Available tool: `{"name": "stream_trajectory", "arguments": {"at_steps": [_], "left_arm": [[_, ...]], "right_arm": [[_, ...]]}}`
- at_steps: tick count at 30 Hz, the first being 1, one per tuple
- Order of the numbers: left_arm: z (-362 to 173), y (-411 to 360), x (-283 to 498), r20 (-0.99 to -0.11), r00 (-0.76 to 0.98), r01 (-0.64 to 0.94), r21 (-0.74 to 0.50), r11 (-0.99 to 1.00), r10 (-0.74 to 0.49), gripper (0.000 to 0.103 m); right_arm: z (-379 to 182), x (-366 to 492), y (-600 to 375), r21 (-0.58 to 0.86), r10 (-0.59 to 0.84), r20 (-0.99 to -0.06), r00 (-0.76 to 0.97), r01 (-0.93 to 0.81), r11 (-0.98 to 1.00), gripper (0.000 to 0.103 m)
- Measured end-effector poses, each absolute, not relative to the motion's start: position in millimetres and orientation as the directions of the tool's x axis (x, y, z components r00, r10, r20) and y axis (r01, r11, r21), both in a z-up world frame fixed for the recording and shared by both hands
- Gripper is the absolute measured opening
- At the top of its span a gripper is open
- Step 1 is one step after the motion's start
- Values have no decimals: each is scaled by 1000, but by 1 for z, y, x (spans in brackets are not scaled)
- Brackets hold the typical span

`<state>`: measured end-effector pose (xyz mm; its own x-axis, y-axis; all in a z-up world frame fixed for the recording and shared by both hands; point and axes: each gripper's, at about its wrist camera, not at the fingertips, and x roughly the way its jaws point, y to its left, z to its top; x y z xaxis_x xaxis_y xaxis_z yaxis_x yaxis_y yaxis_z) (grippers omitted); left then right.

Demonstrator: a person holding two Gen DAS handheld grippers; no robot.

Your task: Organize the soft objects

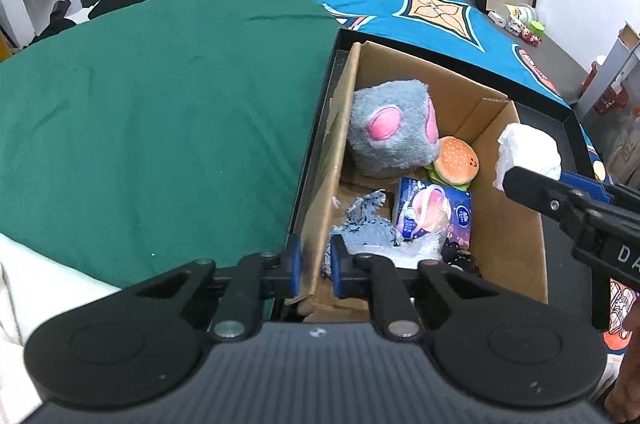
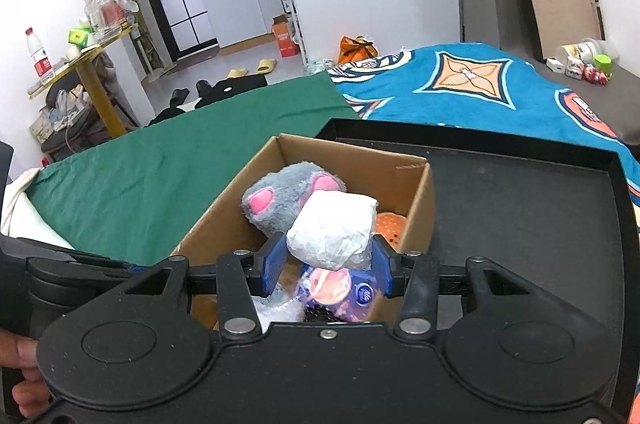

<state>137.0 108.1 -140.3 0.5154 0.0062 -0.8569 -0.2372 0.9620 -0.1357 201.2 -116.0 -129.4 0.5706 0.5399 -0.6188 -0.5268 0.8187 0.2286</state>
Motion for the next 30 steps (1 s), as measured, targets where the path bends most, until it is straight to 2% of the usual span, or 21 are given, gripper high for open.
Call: {"name": "stream_trajectory", "arguments": {"at_steps": [3, 5, 13, 22, 28, 30], "left_arm": [[-142, 111, 136, -855, 519, -234, -148, 961, -5, 12], [-142, 113, 136, -853, 522, -228, -155, 961, -14, 12], [-139, 114, 135, -853, 521, -207, -166, 964, -36, 12], [-111, 99, 130, -833, 553, -171, -115, 979, -1, 15], [-93, 83, 123, -824, 567, -139, -115, 984, -16, 17], [-91, 78, 121, -827, 561, -133, -118, 984, -23, 21]], "right_arm": [[-129, 201, -108, 209, 537, -613, 579, -537, 817, 49], [-130, 201, -105, 192, 528, -607, 593, -536, 822, 57], [-134, 200, -119, 219, 512, -637, 576, -501, 837, 60], [-135, 183, -146, 260, 475, -676, 564, -420, 869, 60], [-126, 174, -168, 289, 455, -673, 583, -359, 888, 79], [-123, 172, -174, 305, 458, -667, 587, -346, 887, 84]]}}
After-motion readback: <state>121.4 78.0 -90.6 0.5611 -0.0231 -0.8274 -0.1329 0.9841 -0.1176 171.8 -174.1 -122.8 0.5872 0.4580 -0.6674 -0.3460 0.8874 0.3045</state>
